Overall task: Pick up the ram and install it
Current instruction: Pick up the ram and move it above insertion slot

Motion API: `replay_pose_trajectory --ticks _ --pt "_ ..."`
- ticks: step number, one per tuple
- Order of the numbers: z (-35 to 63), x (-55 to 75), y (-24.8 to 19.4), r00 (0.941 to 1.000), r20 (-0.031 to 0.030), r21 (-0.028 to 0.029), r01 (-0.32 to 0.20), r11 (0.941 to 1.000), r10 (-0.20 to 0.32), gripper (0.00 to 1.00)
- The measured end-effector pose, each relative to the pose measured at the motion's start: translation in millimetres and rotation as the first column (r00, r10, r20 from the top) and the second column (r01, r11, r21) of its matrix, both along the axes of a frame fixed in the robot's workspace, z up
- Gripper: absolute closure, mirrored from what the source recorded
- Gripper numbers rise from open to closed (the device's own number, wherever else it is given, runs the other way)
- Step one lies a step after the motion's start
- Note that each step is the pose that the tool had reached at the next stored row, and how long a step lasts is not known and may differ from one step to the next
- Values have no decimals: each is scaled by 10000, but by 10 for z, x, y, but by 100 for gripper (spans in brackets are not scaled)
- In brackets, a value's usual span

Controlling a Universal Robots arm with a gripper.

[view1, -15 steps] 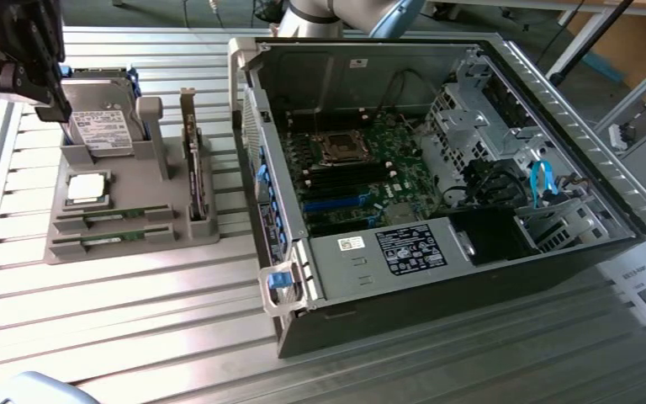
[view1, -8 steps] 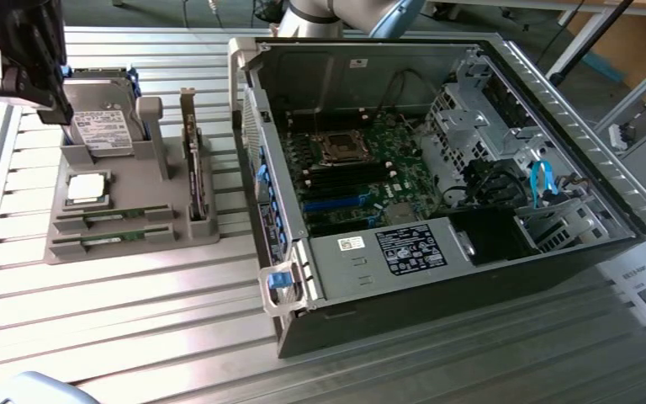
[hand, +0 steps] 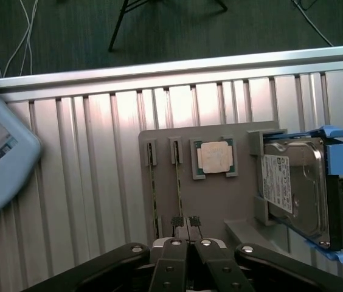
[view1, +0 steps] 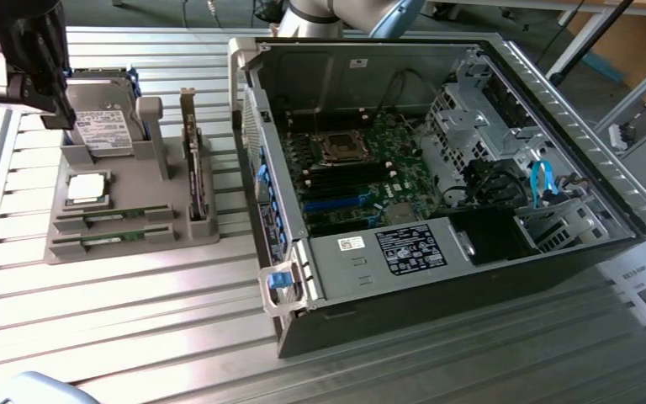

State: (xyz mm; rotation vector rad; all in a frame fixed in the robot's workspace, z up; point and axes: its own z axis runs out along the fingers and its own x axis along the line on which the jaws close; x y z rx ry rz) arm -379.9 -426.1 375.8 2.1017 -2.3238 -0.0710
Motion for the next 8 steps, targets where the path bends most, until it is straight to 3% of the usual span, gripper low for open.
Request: replay_pose_trajectory --ticks 8 --pt "-22 3 1 10000 2 1 -88 10000 88 90"
